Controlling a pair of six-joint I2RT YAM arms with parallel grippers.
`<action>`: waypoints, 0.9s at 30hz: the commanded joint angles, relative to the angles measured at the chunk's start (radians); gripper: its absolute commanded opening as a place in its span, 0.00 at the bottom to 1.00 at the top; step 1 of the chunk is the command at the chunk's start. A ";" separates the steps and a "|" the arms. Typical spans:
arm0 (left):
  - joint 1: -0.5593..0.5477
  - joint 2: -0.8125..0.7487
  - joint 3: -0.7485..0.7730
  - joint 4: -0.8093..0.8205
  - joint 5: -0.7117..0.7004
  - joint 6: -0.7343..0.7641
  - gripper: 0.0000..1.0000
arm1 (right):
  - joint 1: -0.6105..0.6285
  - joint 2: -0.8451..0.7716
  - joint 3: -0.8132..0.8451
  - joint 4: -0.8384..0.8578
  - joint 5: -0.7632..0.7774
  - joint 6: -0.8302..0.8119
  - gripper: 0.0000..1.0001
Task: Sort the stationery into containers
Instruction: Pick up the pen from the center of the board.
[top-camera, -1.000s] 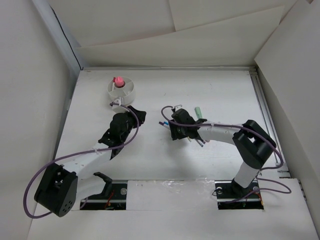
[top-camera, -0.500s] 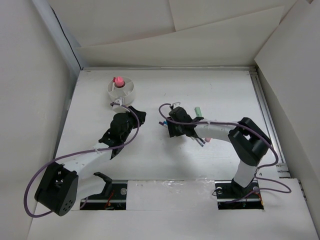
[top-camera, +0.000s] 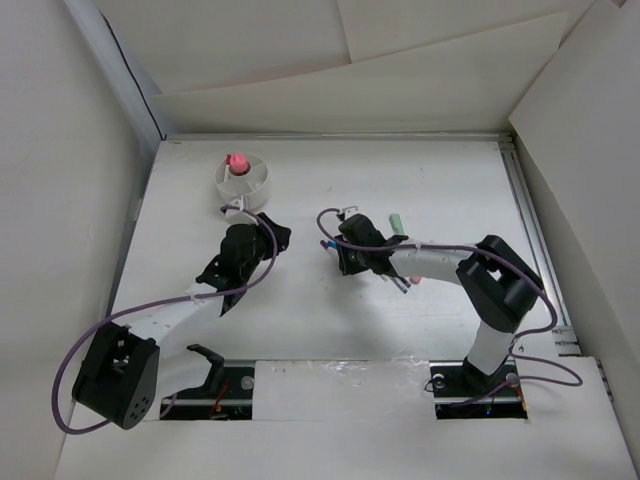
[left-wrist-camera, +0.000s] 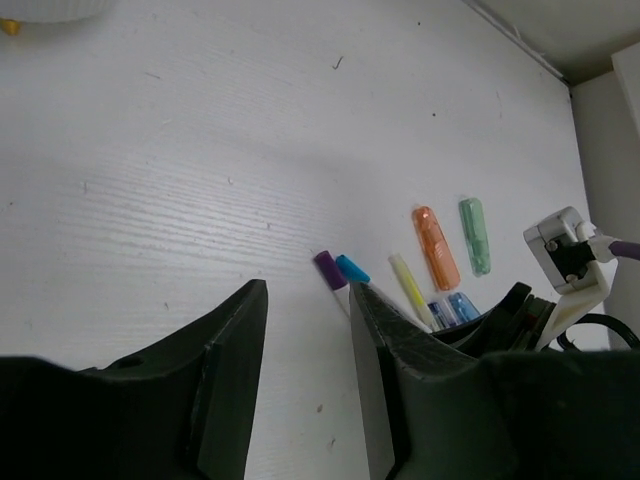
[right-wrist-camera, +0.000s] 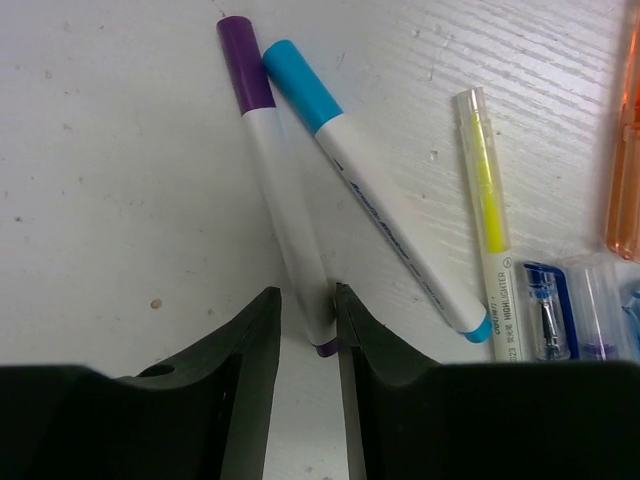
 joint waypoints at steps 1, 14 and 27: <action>0.002 0.019 0.067 -0.045 0.043 0.020 0.36 | 0.009 -0.007 -0.009 0.026 -0.056 -0.017 0.35; 0.002 0.014 0.047 -0.066 0.043 0.002 0.39 | 0.027 -0.070 -0.027 0.067 -0.074 -0.026 0.06; 0.002 0.114 0.099 -0.028 0.193 -0.009 0.55 | 0.047 -0.161 -0.005 0.076 -0.140 -0.026 0.04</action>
